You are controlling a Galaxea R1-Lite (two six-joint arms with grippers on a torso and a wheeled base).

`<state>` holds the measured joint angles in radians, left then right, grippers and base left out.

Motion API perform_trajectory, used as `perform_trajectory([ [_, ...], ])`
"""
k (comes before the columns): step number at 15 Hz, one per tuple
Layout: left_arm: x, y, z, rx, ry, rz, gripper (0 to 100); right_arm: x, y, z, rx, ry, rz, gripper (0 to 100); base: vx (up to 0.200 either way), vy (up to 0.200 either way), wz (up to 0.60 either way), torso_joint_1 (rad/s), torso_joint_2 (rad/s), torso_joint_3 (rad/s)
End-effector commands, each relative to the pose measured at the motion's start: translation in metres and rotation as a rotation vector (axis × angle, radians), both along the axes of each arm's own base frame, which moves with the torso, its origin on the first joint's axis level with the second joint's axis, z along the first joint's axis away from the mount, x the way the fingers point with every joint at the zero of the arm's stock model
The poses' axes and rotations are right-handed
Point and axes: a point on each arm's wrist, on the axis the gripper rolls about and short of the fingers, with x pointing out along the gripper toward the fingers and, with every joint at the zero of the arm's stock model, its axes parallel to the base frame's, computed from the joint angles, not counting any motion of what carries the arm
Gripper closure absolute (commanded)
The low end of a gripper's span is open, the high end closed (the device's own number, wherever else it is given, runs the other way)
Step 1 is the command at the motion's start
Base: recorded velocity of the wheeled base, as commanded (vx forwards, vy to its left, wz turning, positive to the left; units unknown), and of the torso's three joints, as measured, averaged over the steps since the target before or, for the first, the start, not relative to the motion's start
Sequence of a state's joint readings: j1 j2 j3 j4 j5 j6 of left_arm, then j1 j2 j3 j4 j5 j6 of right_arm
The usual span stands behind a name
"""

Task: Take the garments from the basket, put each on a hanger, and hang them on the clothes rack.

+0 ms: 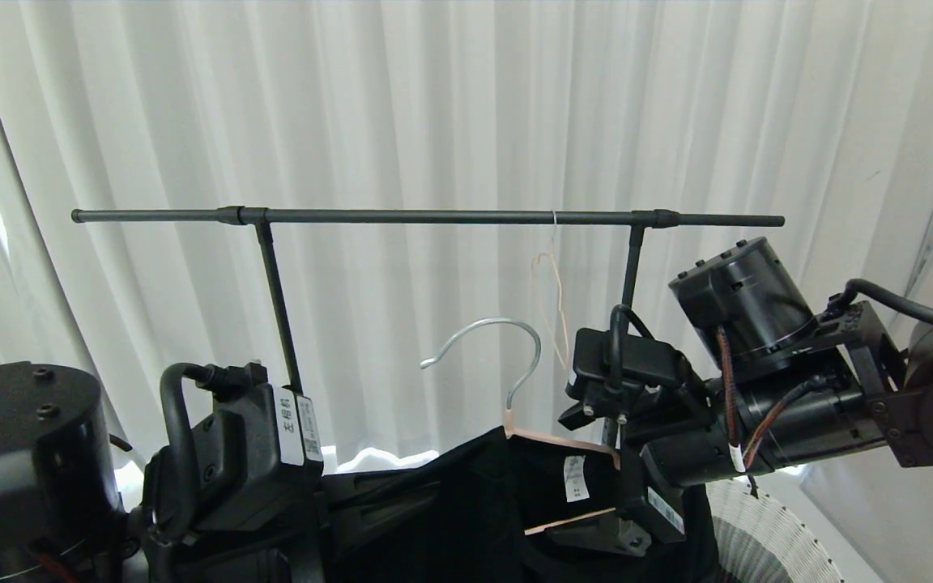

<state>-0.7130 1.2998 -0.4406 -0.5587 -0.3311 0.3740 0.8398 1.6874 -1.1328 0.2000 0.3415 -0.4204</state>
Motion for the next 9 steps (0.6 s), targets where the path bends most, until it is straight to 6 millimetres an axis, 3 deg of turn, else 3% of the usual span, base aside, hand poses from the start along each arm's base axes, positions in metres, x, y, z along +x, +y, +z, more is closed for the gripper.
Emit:
perform_trajectory([
  [1, -0.0024, 0.0016, 0.0028, -0.010, -0.012, -0.002, 100, 0.0036, 0.0029, -0.0048, -0.012, 0.007, -0.005, 100, 0.000, 0.000, 0.00, 0.000, 0.00, 0.000],
  [9, -0.0028, 0.0020, 0.0005, 0.011, -0.031, -0.008, 100, 0.0060, 0.0049, 0.0014, 0.026, -0.068, -0.030, 100, 0.000, 0.000, 0.00, 0.000, 0.00, 0.000],
])
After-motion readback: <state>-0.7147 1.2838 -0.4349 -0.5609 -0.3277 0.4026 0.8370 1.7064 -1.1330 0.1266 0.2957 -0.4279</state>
